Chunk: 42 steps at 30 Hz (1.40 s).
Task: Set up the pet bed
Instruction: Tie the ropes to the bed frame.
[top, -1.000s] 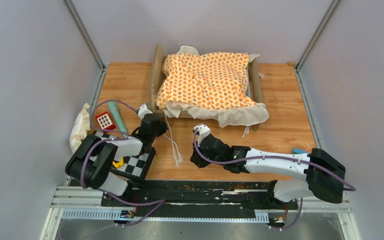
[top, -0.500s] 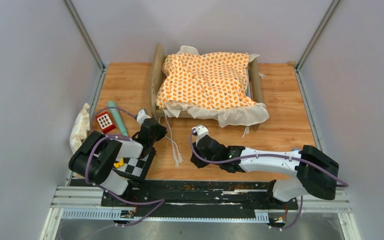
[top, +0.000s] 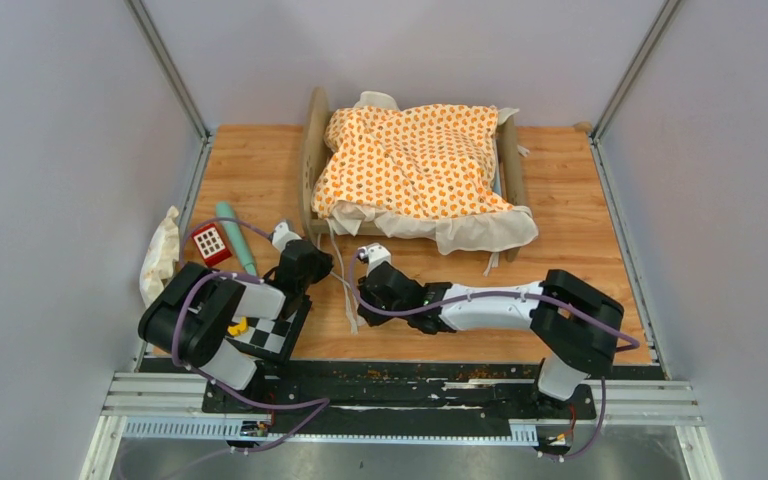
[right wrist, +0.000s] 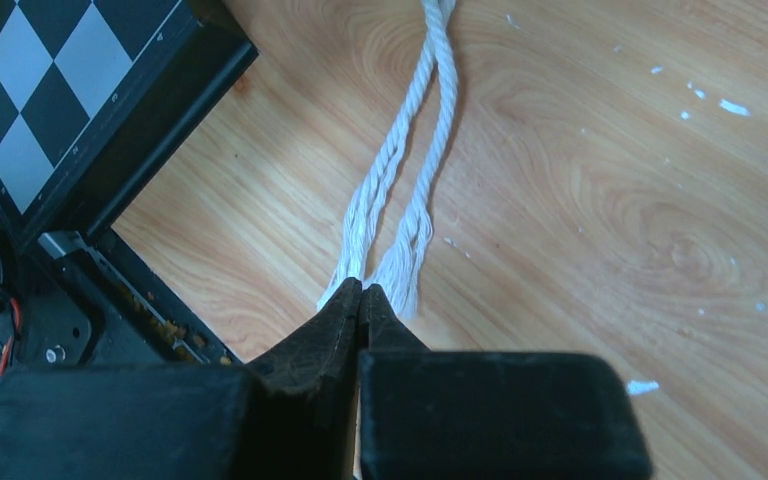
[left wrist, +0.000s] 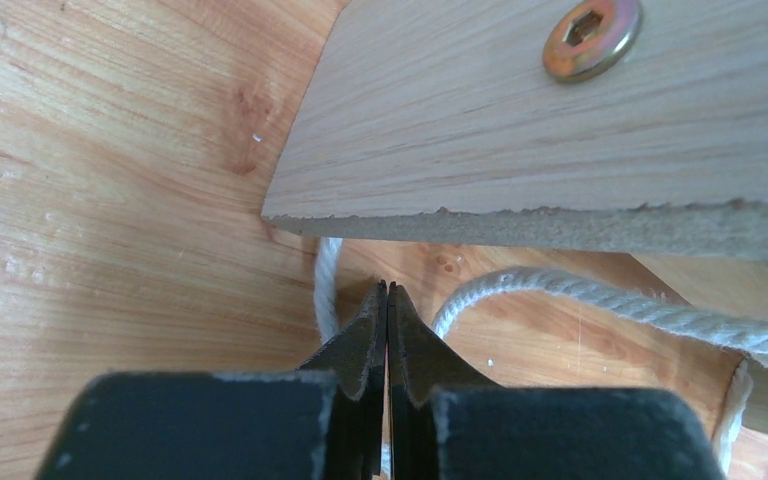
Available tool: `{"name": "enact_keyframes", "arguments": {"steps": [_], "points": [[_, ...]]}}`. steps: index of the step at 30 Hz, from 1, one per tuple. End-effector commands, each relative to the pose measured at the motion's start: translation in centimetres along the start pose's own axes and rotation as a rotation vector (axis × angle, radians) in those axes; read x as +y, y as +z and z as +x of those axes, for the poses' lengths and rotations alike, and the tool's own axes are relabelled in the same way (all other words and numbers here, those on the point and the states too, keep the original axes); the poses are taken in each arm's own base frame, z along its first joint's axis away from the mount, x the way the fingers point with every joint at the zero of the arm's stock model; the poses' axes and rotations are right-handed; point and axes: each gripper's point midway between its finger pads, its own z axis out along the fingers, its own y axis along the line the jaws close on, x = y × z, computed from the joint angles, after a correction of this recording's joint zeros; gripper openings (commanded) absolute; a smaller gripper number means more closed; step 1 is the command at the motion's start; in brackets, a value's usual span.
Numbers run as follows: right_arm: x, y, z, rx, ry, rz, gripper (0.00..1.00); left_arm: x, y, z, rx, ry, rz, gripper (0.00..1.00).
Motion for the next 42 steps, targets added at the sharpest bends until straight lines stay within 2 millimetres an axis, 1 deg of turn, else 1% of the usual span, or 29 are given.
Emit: {"name": "enact_keyframes", "arguments": {"steps": [1,5,9,19,24,28,29,30,36,40,42], "points": [[2.5,1.1,-2.7,-0.06,0.033,-0.081,0.0,3.7,-0.9,2.0,0.065,0.05,-0.109,0.0],[2.8,2.2,-2.2,-0.038,0.034,-0.101,0.0,3.9,-1.1,2.1,0.065,0.051,-0.111,0.0],[2.5,3.0,-1.7,-0.019,0.042,-0.097,0.0,4.1,-1.3,2.3,0.07,0.054,-0.114,0.0],[0.9,3.9,-0.5,0.01,0.063,-0.037,0.0,4.2,-1.3,2.3,0.071,0.059,-0.113,0.0],[-0.6,4.3,0.2,0.03,0.072,0.032,0.0,4.3,-1.4,2.3,0.069,0.062,-0.115,0.0],[-1.9,4.0,0.0,0.026,0.067,0.094,0.0,4.3,-1.5,2.2,0.068,0.064,-0.115,0.0],[-2.0,4.0,-0.3,0.017,0.062,0.101,0.0,4.3,-1.5,2.2,0.068,0.063,-0.113,0.0],[-2.6,3.8,0.1,0.034,0.053,0.126,0.0,4.4,-1.6,2.3,0.069,0.065,-0.115,0.0],[-4.5,3.7,-0.9,0.033,-0.023,0.206,0.0,4.5,-1.8,2.4,0.077,0.076,-0.115,0.0],[-6.6,4.1,-1.6,0.041,-0.117,0.307,0.0,4.7,-2.2,2.4,0.079,0.083,-0.119,0.0],[-7.2,4.3,-2.2,0.041,-0.173,0.343,0.0,4.9,-2.4,2.4,0.079,0.085,-0.119,0.0]]}}
